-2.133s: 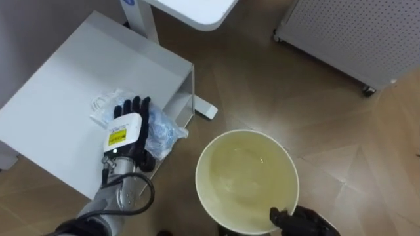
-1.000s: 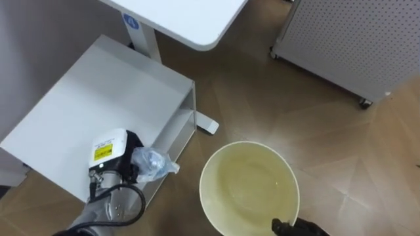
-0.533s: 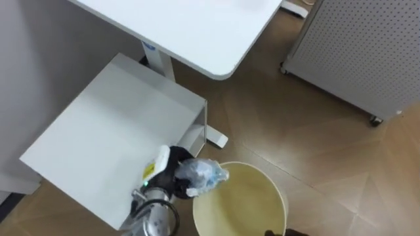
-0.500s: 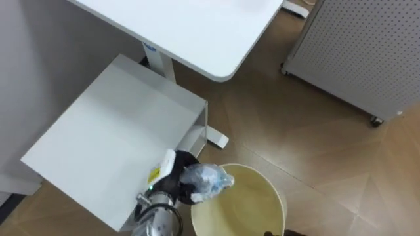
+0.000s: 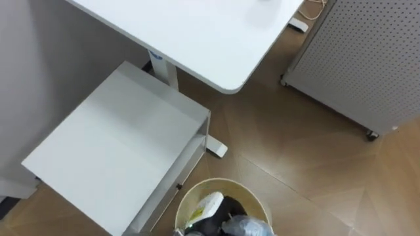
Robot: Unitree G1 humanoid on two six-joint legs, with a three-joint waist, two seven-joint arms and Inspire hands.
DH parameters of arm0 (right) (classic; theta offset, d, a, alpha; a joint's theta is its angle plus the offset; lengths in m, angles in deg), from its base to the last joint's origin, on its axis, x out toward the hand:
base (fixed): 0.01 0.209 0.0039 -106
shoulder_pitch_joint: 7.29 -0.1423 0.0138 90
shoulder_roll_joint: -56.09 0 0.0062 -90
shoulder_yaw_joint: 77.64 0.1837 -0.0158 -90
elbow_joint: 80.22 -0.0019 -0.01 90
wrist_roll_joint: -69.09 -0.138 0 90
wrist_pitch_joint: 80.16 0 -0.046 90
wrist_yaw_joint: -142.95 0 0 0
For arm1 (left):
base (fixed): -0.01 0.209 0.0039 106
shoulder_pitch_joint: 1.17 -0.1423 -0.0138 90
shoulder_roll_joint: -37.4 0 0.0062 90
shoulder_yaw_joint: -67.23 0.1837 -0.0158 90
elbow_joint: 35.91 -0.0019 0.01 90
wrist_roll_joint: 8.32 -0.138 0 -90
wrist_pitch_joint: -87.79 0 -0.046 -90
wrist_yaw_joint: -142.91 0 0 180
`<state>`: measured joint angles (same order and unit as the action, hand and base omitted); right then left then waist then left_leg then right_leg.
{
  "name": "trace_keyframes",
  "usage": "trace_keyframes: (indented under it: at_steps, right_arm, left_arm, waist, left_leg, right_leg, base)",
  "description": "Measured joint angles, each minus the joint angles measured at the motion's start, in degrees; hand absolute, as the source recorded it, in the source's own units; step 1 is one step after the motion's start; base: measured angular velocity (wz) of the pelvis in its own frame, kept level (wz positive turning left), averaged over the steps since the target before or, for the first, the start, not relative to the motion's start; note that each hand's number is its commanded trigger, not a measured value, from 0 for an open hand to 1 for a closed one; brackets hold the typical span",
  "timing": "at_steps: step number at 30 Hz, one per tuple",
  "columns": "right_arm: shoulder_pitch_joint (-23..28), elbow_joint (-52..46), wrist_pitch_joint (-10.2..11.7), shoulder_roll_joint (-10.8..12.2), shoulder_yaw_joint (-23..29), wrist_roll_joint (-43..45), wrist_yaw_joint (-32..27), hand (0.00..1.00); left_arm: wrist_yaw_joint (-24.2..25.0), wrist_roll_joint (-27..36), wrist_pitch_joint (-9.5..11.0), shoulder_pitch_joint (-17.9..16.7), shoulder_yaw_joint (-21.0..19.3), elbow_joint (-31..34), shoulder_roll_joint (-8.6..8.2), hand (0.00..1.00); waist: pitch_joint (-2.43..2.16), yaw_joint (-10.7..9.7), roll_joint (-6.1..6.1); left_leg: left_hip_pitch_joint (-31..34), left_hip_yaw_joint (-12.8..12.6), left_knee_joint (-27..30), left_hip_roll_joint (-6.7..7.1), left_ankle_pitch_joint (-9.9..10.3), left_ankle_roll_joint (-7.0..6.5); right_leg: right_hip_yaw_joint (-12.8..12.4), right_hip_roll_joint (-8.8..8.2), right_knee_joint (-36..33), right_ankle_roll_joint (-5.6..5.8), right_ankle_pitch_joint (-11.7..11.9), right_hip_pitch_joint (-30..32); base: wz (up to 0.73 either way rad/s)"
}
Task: Pick garbage
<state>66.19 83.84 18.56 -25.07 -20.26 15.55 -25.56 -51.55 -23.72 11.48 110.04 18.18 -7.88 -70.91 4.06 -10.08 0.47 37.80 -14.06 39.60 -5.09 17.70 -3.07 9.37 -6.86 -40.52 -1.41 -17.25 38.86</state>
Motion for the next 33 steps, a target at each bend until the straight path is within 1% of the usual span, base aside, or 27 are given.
trace_keyframes:
  at_steps: [4,6,9,16,19,20,23,25,26,29,30,31,32,33]
  right_arm:
    - [0.0,1.0,0.1,-0.1,0.1,0.1,0.6,1.0]
    - [-0.1,1.1,0.0,-0.1,0.1,0.1,0.7,1.0]
    - [-0.2,1.4,0.1,-0.1,0.1,0.1,0.9,1.0]
    - [0.3,1.4,0.1,0.0,0.3,-0.3,1.0,1.0]
    - [1.1,1.3,0.3,0.0,1.0,-0.3,1.0,1.0]
    - [1.5,1.3,0.2,0.0,1.4,-0.3,1.0,1.0]
    - [2.3,1.4,0.0,0.0,3.3,-0.5,1.1,1.0]
    - [3.0,1.5,0.1,-0.1,3.7,-0.5,1.1,1.0]
    - [3.1,1.5,0.1,-0.1,3.7,-0.4,1.1,1.0]
    - [3.5,1.5,0.0,-0.2,4.7,-0.6,1.4,1.0]
    - [3.9,1.5,0.0,-0.4,4.8,-0.8,1.5,1.0]
    - [4.5,1.5,0.0,-0.6,4.8,-1.3,1.7,1.0]
    - [4.6,1.5,0.0,-0.7,4.8,-1.6,1.7,1.0]
    - [5.0,1.5,0.0,-1.0,4.7,-2.3,1.9,1.0]
  left_arm:
    - [2.3,0.0,-0.3,-1.1,0.0,0.0,-0.01,0.0]
    - [2.9,-0.1,-0.4,-1.3,0.0,-0.3,-0.01,0.0]
    - [3.9,-0.2,-0.4,-2.0,0.0,-0.6,-0.01,0.0]
    - [4.3,-0.5,-0.6,-4.3,0.0,-0.9,0.06,0.0]
    - [3.9,-1.3,-0.7,-5.6,-0.1,-1.1,0.41,0.0]
    - [3.8,-2.4,-0.7,-6.0,-0.2,-1.2,0.73,0.0]
    - [3.7,-2.9,-0.7,-6.0,-0.4,-1.2,1.63,0.0]
    - [3.7,-2.9,-0.7,-6.0,-0.3,-1.2,2.0,0.0]
    - [3.7,-2.9,-0.7,-6.0,-0.3,-1.2,2.15,0.0]
    - [3.8,-2.9,-0.7,-6.3,-0.3,-1.3,3.36,0.0]
    - [3.7,-2.9,-0.6,-6.5,-0.4,-1.1,3.86,0.0]
    - [3.7,-2.9,-0.6,-6.8,-0.3,-1.1,4.4,0.0]
    - [3.7,-2.9,-0.6,-6.9,-0.3,-1.1,4.63,0.0]
    - [3.5,-2.9,-0.6,-7.1,-0.3,-1.1,5.15,0.0]
  waist:
    - [-0.06,1.0,0.03]
    - [-0.14,1.1,0.13]
    - [-0.15,1.1,0.15]
    - [-0.2,1.2,0.1]
    - [-0.48,1.2,0.16]
    - [-0.73,1.2,0.04]
    - [-0.73,1.8,0.05]
    - [-0.73,2.6,0.05]
    - [-0.74,2.6,0.04]
    - [-0.79,2.7,-0.07]
    - [-1.0,2.8,-0.36]
    - [-1.35,2.8,-0.76]
    - [-1.44,2.8,-0.93]
    - [-1.65,2.8,-1.3]
  left_leg:
    - [-0.4,-0.1,-0.2,0.01,-0.3,0.05]
    - [-0.4,-0.1,-0.3,0.0,-0.4,0.05]
    - [-0.5,-0.1,-0.3,-0.04,-0.5,0.09]
    - [-0.9,-0.1,-0.6,-0.11,-0.5,0.09]
    - [-2.4,-0.4,-1.8,0.16,-0.7,0.11]
    - [-2.8,-0.5,-2.1,0.15,-0.8,0.15]
    - [-4.0,-0.5,-2.6,0.21,-0.8,0.16]
    - [-5.3,-0.5,-3.6,0.81,-0.9,0.29]
    - [-5.6,-0.5,-3.9,0.81,-1.0,0.28]
    - [-7.5,-0.5,-4.8,0.77,-1.1,0.29]
    - [-8.3,-0.4,-5.3,0.77,-1.1,0.29]
    - [-9.0,-0.4,-5.7,0.87,-1.1,0.3]
    - [-9.4,-0.4,-5.9,0.94,-1.1,0.3]
    - [-10.0,-0.5,-6.3,0.96,-1.1,0.3]
  right_leg:
    - [0.0,-0.07,0.0,-0.17,0.1,-0.3]
    - [0.1,-0.09,0.0,-0.24,0.2,-0.3]
    - [0.0,-0.03,0.0,-0.32,0.3,-0.3]
    - [0.1,0.09,0.6,-0.26,0.5,-0.8]
    - [0.0,0.04,1.4,-0.13,0.6,-2.0]
    - [0.0,0.13,1.9,-0.08,0.7,-2.5]
    - [0.1,0.2,2.3,-0.05,0.7,-3.7]
    - [-0.1,0.24,3.0,0.11,0.8,-4.8]
    - [-0.2,0.21,3.2,0.16,0.9,-5.0]
    - [0.0,0.31,4.2,0.26,1.0,-7.0]
    - [0.0,0.36,4.9,0.4,1.1,-7.9]
    - [0.0,0.35,5.2,0.46,1.2,-8.6]
    - [0.0,0.36,5.4,0.51,1.2,-9.0]
    - [0.0,0.43,5.8,0.62,1.2,-9.6]
  base:
    - [-0.01]
    - [0.0]
    - [0.0]
    - [0.0]
    - [-0.04]
    - [0.0]
    - [0.0]
    - [0.0]
    - [0.0]
    - [0.0]
    - [0.0]
    - [0.0]
    - [0.0]
    - [0.0]
